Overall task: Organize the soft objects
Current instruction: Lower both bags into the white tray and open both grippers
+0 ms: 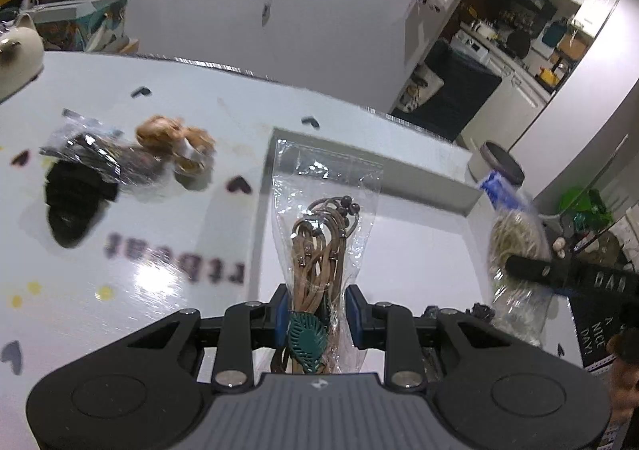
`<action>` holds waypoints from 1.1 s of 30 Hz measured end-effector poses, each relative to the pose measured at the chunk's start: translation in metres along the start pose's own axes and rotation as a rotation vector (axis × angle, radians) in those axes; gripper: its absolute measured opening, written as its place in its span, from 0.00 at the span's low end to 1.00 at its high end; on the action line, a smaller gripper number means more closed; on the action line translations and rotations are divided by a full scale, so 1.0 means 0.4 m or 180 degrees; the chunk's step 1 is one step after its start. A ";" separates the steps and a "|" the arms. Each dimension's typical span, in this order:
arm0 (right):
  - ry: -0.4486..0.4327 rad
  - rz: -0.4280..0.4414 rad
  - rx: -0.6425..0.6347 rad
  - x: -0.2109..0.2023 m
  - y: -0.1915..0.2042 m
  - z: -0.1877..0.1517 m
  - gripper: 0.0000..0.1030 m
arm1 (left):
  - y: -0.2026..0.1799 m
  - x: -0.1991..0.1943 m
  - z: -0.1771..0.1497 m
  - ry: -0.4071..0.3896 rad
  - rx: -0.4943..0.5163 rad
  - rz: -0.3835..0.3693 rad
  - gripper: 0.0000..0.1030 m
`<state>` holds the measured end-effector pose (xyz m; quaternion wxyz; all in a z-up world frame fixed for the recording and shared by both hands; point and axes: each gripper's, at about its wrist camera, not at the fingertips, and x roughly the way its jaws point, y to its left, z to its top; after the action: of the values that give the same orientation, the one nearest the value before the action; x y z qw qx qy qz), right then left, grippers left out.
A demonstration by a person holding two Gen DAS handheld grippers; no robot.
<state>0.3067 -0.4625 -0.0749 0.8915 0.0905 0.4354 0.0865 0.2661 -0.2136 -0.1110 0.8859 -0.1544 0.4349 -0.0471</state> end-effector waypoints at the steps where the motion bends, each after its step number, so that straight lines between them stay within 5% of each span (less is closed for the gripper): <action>1: 0.0007 -0.0028 0.0017 0.007 -0.016 0.007 0.52 | -0.006 0.013 -0.002 0.0029 0.0007 0.0015 0.30; 14: 0.0271 -0.0305 0.0027 0.167 -0.151 0.088 0.53 | -0.023 0.123 -0.031 0.0213 -0.0062 0.0316 0.32; 16: 0.0296 -0.0346 0.0004 0.188 -0.162 0.095 0.55 | -0.021 0.128 -0.033 0.0211 -0.0057 0.0360 0.45; 19: 0.0309 -0.0309 -0.0014 0.201 -0.171 0.098 0.68 | -0.021 0.135 -0.035 0.0225 -0.0003 0.0435 0.52; 23: 0.0237 -0.0228 -0.0012 0.178 -0.170 0.100 0.71 | -0.041 0.130 -0.039 0.0230 0.0149 0.0432 0.64; 29: 0.0116 -0.0156 0.0043 0.155 -0.173 0.112 0.59 | -0.072 0.080 -0.031 0.0067 0.0308 0.0400 0.61; 33: 0.0132 -0.0071 -0.0036 0.184 -0.158 0.116 0.37 | -0.086 0.049 -0.017 -0.0048 0.0363 0.0280 0.45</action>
<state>0.3928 -0.5106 -0.1175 0.8837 0.0787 0.4542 0.0808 0.2747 -0.2519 -0.1189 0.8978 -0.0849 0.4311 -0.0317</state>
